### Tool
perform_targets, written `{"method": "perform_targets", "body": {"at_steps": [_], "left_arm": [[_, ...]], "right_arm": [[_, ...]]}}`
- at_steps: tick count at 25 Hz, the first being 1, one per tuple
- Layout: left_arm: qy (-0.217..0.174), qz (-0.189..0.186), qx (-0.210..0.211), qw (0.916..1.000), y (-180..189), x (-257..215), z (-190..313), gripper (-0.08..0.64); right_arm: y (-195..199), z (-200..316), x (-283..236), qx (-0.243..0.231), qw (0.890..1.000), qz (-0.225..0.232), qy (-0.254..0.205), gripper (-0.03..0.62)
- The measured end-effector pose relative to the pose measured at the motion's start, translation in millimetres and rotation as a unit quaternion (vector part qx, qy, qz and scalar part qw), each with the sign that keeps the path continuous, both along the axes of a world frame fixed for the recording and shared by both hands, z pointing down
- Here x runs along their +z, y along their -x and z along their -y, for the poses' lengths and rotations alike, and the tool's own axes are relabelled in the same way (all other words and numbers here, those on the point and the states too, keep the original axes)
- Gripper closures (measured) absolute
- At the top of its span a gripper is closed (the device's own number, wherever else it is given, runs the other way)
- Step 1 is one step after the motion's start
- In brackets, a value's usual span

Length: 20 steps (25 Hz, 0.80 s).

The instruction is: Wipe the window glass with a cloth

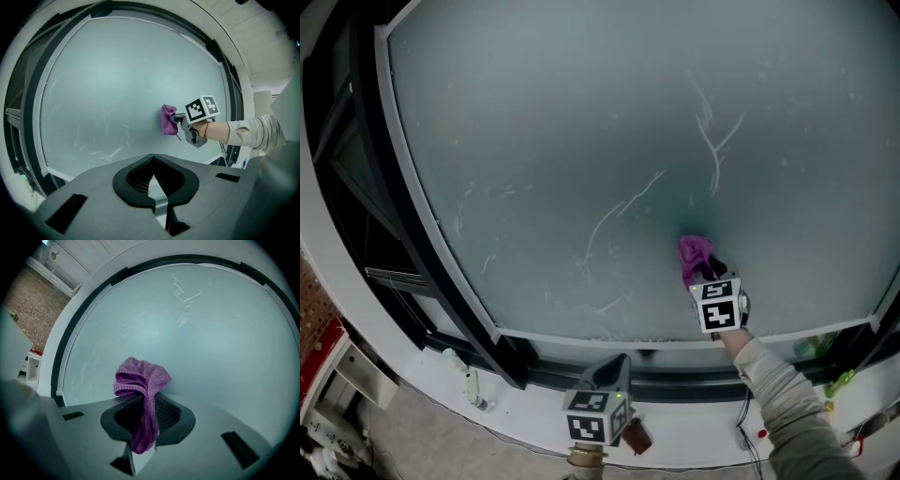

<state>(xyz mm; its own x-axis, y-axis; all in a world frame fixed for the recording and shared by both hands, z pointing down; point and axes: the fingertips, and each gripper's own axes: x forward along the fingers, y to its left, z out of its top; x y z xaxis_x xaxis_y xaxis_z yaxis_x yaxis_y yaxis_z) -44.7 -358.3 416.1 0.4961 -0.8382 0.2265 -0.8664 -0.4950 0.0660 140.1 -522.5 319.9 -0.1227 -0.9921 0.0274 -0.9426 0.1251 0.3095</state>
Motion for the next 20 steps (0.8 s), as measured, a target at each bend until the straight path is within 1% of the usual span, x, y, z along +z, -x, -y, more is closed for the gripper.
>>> {"method": "perform_targets", "body": {"at_steps": [11, 20], "left_arm": [[0.001, 0.002, 0.054, 0.9985, -49, 0, 7, 0.555], [0.003, 0.004, 0.08, 0.9968, -76, 3, 13, 0.555]], "right_arm": [[-90, -19, 7, 0.073, 0.997, -0.003, 0.001, 0.534], [-156, -34, 14, 0.134, 0.991, -0.006, 0.006, 0.534]]}}
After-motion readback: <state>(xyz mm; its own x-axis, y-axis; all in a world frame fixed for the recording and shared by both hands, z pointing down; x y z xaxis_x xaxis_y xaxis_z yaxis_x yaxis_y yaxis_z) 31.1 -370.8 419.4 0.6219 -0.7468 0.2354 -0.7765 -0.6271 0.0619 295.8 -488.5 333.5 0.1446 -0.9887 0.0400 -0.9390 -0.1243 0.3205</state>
